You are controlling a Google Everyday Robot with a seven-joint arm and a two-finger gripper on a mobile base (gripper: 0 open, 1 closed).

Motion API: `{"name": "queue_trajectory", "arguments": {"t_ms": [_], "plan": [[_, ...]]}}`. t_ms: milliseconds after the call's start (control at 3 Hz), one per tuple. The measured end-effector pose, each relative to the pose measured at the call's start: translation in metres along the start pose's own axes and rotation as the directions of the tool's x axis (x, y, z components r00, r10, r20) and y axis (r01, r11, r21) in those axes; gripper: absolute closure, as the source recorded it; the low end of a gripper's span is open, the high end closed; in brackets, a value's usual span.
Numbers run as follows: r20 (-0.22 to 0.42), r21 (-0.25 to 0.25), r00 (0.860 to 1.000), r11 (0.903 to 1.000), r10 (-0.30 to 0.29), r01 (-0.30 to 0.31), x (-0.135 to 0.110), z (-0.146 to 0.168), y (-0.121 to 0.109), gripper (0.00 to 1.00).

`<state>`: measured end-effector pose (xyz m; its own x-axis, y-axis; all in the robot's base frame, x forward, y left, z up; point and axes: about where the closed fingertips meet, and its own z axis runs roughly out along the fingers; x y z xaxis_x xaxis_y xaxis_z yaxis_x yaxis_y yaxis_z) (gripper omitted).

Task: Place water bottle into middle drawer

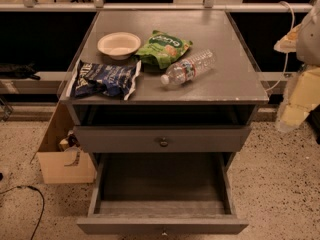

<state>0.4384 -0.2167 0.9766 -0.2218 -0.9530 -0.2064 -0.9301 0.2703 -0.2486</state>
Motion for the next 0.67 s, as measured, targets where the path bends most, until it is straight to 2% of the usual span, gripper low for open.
{"name": "queue_trajectory", "arguments": {"t_ms": [667], "plan": [[-0.015, 0.014, 0.999, 0.9994, -0.032, 0.032, -0.007, 0.001, -0.025, 0.0]]}}
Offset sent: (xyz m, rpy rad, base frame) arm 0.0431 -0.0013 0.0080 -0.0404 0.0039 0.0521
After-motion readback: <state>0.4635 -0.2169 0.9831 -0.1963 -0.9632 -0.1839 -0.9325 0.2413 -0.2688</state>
